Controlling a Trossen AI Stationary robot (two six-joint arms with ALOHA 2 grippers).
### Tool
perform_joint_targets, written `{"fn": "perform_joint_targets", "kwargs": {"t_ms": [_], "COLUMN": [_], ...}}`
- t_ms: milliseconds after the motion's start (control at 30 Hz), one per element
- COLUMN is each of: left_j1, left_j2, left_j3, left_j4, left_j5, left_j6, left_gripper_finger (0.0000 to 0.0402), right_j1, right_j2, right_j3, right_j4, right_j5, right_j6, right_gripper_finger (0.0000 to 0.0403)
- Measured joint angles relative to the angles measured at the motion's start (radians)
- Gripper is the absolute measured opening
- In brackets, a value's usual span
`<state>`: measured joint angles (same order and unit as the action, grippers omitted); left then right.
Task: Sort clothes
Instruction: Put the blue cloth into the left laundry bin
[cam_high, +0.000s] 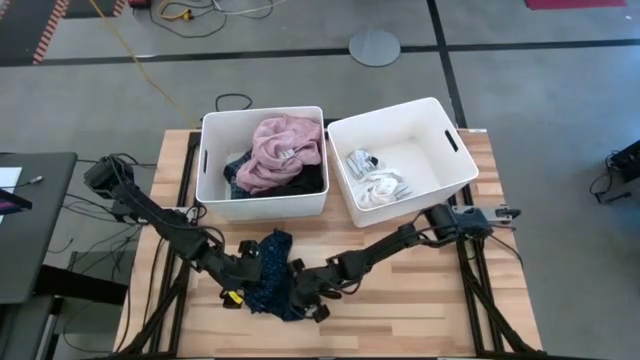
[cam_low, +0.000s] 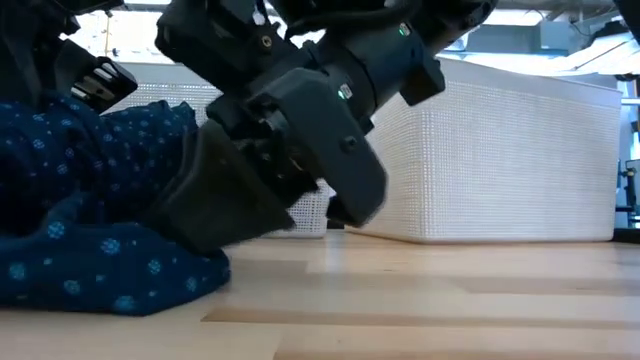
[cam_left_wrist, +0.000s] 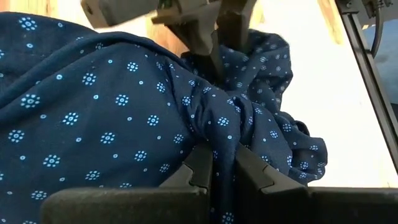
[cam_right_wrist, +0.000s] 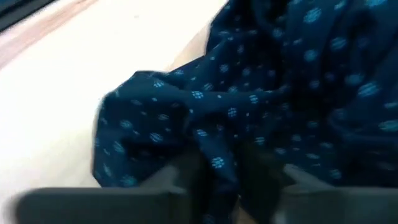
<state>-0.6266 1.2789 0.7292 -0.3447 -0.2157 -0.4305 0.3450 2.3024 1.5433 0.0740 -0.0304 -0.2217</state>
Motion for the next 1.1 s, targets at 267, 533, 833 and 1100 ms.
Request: {"fn": "perform_joint_targets", "kwargs": {"t_ms": [267, 533, 833, 1100], "left_j1": [0.000, 0.000, 0.000, 0.000], "left_j2": [0.000, 0.000, -0.001, -0.002], "left_j3": [0.000, 0.024, 0.126, 0.268], "left_j4": [0.062, 0.125, 0.117, -0.043], "left_j5": [-0.013, -0.018, -0.072, -0.193], "left_j6": [0.054, 0.144, 0.285, 0.391], "left_gripper_finger": [0.0022, 0.0022, 0.0022, 0.0022], "right_j1": [-0.001, 0.005, 0.011, 0.014], "right_j2": [-0.060, -0.146, -0.225, -0.315], "right_j3": [0.015, 0.013, 0.012, 0.011], "right_j4": [-0.081, -0.105, -0.069, -0.058], "right_j5": [0.208, 0.386, 0.457, 0.550], "right_j6": [-0.038, -0.046, -0.129, -0.214], "right_gripper_finger": [0.0013, 0.0002, 0.0001, 0.0000]}}
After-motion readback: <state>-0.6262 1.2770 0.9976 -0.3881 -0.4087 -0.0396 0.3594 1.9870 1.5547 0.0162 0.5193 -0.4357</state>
